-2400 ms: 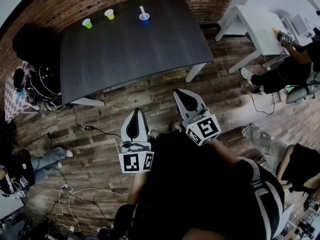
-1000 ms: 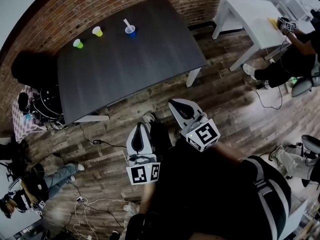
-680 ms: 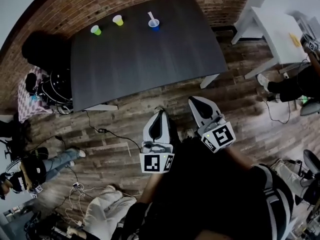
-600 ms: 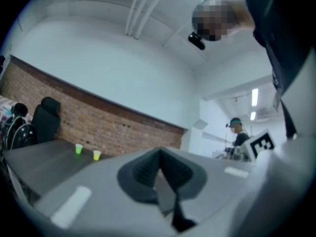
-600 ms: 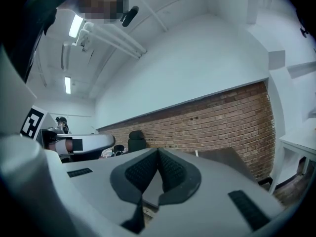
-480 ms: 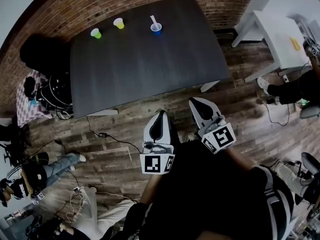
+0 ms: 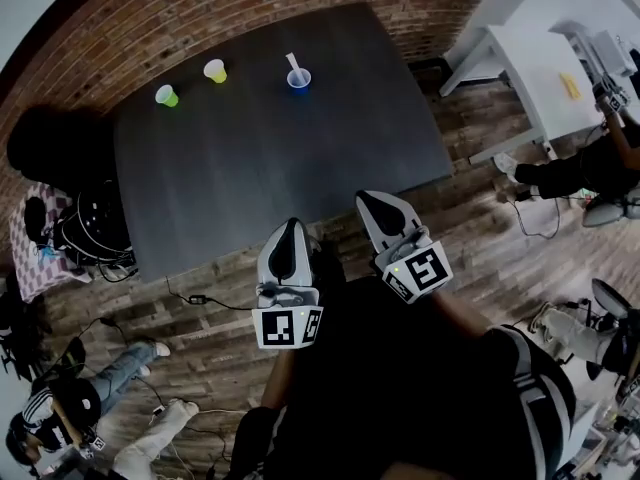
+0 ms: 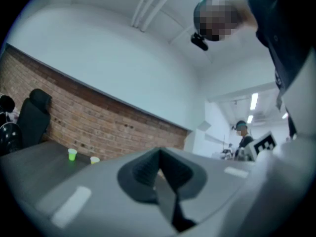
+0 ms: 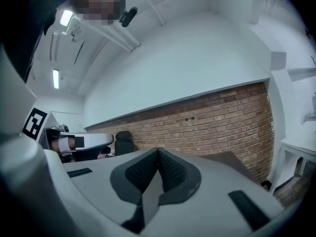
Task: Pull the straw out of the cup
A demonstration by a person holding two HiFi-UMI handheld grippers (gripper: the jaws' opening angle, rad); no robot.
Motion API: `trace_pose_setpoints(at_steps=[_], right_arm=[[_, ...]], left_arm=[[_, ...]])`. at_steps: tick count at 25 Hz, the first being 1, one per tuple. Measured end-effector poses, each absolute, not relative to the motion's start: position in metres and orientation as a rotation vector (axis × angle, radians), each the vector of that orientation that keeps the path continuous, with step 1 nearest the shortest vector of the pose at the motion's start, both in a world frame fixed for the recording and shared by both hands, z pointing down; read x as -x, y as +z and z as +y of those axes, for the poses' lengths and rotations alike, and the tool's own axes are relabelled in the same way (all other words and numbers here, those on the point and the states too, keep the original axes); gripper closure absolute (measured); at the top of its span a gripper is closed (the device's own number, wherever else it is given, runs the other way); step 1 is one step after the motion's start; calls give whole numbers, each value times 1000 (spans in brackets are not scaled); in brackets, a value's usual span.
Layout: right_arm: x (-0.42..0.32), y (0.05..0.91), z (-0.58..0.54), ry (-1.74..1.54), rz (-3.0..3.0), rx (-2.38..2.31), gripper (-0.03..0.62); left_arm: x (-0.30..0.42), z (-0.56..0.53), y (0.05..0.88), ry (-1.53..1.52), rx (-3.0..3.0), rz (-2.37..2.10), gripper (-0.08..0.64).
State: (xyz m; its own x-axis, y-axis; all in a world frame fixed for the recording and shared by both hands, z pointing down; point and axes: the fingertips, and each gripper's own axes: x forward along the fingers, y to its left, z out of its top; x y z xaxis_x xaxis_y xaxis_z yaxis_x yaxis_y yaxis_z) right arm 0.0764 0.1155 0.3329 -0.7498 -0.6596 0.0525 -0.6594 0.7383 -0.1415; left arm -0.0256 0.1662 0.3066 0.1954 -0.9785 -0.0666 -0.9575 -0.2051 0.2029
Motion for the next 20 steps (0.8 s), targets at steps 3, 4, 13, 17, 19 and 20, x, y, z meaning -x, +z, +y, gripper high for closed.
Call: trace_pose_setpoints(at_steps=[3,4,13,17,19,20], right_arm=[[-49,334,97,-249,2918,1140,588],[-42,334,92,-249,2917,1150,588],[2,328,59,-230,2908,1237,588],[16,327,46,-213,2906,1237,588],[20,327,41,-204,2906,1242,588],[22,328,37,-203,2907,1246,588]], left_arm=[[57,148,309,-254,-2338,-1888,555],[64,142,310,-251,-2341,-1877,555],[98,114,303,-299,-2385,-1788,555],[109,106,305,-318,-2382,-1777,555],[114,103,307,-324,-2378,-1773,555],[116,101,308,-327,-2375,-1772,555]])
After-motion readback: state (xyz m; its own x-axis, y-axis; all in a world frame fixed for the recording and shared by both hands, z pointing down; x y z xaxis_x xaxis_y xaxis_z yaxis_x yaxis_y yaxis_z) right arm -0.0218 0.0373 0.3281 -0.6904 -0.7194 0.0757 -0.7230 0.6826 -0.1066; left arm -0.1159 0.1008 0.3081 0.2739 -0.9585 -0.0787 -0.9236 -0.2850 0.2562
